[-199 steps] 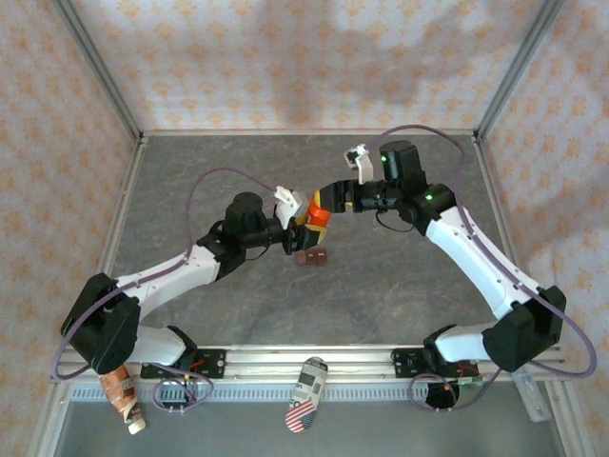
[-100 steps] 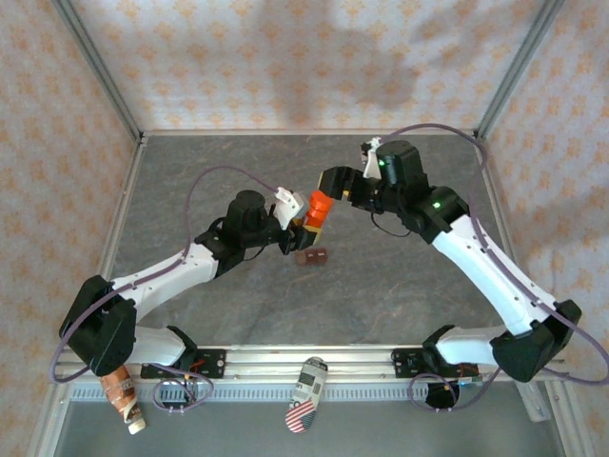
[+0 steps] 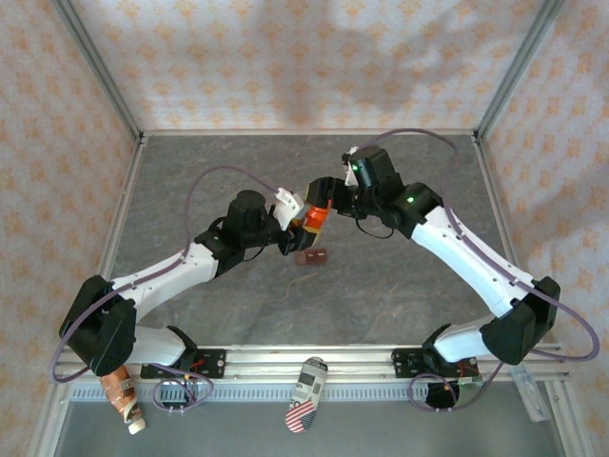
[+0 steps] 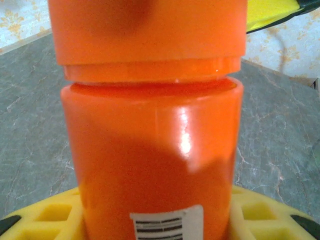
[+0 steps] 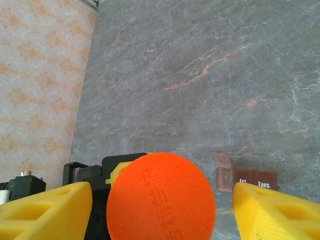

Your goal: Sort the pills into containers

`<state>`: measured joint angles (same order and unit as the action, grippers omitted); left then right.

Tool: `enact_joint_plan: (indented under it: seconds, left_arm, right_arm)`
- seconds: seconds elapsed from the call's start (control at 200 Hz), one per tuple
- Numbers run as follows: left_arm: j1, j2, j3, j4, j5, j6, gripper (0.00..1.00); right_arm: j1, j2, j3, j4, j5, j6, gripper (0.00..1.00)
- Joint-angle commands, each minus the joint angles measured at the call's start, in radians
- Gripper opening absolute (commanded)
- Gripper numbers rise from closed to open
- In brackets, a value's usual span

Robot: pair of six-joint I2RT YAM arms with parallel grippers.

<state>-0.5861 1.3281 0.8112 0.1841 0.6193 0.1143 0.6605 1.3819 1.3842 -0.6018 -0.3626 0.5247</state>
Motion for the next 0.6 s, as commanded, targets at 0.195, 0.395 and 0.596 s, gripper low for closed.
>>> enact_joint_plan:
  seconds: [0.195,0.395,0.596]
  left_arm:
    - [0.005,-0.036,0.027,0.043,0.000,0.012,0.00]
    - [0.004,-0.039,0.023,0.050,0.001,0.007,0.00]
    - [0.005,-0.037,0.023,0.055,0.001,0.004,0.00]
  right_arm:
    - [0.005,0.016,0.010,-0.005,0.044,-0.009,0.68]
    - [0.005,0.022,0.002,-0.011,0.063,-0.016,0.67]
    - [0.005,0.021,-0.009,0.003,0.021,-0.037,0.66]
